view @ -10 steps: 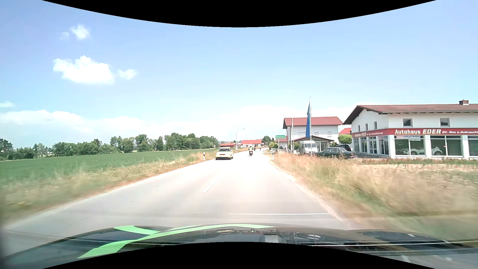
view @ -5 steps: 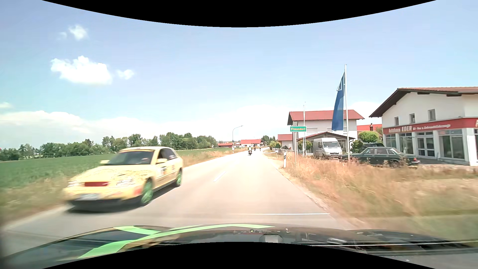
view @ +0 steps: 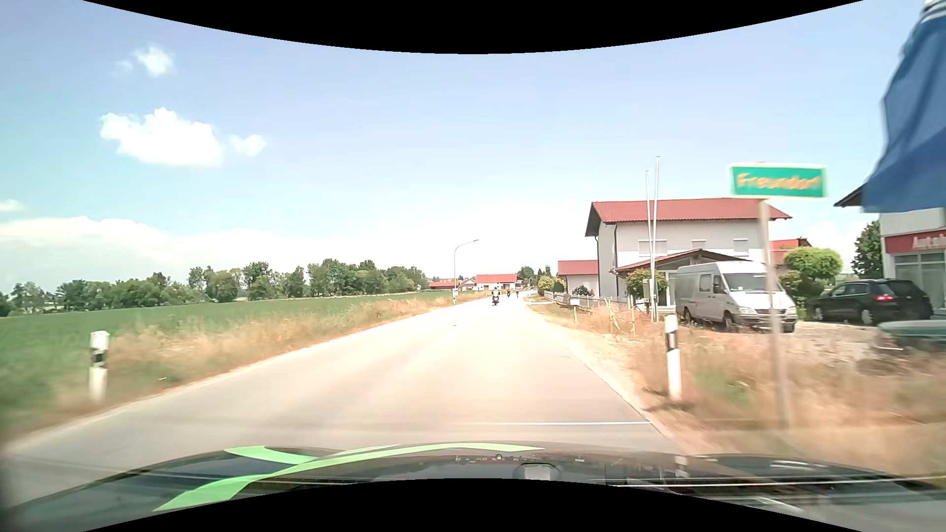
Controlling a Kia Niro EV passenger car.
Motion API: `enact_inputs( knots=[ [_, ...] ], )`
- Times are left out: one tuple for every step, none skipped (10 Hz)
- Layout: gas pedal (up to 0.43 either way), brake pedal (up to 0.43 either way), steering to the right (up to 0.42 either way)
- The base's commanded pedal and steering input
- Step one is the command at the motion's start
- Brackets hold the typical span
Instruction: Follow the waypoints while adhering to traffic rules and regulations
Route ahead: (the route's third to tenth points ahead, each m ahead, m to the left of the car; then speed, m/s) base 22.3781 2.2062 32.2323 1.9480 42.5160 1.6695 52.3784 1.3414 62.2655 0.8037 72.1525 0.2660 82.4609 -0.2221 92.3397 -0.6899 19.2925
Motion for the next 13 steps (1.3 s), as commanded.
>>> enact_inputs(
  knots=[
    [0.197,0.0,-0.002],
    [0.189,0.0,-0.001],
    [0.15,0.0,0.0],
    [0.098,0.0,0.001],
    [0.067,0.0,0.002],
    [0.039,0.0,0.002],
    [0.0,0.0,0.003],
    [0.0,0.0,0.004],
    [0.0,0.0,0.004],
    [0.0,0.0,0.004],
    [0.0,0.0,0.004],
    [0.0,0.0,0.004],
    [0.0,0.0,0.004]
  ],
)
